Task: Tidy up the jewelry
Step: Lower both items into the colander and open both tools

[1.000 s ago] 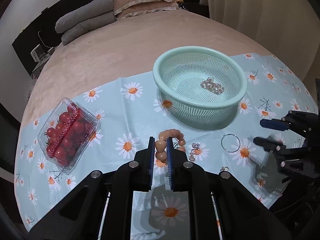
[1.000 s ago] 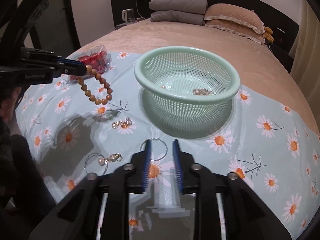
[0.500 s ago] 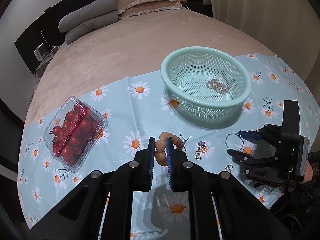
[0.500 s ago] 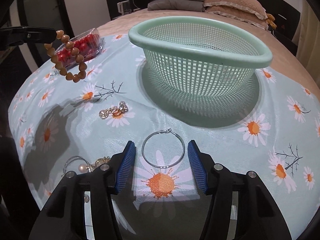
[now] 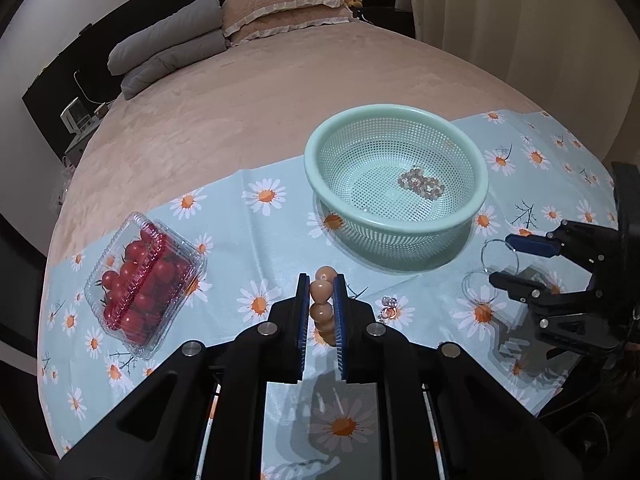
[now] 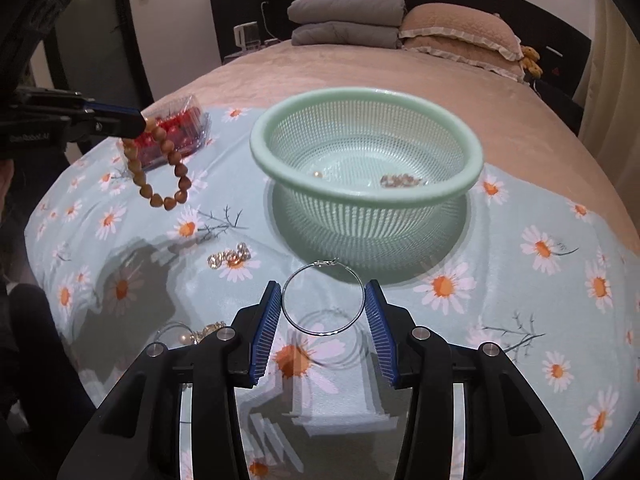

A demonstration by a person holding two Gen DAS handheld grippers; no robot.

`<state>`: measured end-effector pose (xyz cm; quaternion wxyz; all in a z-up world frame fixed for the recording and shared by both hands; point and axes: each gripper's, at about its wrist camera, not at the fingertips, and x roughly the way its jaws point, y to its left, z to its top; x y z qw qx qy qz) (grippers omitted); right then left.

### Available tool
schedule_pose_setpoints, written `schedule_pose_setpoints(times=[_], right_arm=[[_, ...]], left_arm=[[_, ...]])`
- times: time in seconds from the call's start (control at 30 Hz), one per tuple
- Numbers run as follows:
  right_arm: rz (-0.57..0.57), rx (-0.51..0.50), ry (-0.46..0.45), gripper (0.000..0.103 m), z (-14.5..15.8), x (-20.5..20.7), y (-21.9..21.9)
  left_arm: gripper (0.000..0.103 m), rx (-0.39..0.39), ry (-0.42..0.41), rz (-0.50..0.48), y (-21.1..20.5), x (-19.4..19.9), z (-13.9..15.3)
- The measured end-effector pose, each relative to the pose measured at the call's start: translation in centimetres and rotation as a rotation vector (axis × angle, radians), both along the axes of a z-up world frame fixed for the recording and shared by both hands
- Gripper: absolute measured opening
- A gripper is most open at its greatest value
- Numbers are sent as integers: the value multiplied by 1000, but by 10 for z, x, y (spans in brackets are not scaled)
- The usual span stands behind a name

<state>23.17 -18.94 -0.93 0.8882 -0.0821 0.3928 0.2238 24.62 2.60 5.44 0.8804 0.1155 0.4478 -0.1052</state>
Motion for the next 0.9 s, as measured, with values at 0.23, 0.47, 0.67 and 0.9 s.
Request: schedule_pose_setpoints(times=[0.23,0.47,0.67,0.9], right_arm=[[2,-41,-71,41,42,18,-11],[6,-18,-83,41,56,38,-11],[22,-24,-66,41,51,60,-2],[18,-42,-31,41,32,89,2]], left_arm=[[12,29,-26,-31,-21,18,20],[12,41,-68,-91,-46,39,48],[12,34,-70,-115,-61,63,51],[12,37,-9,-135,-65,89,20]])
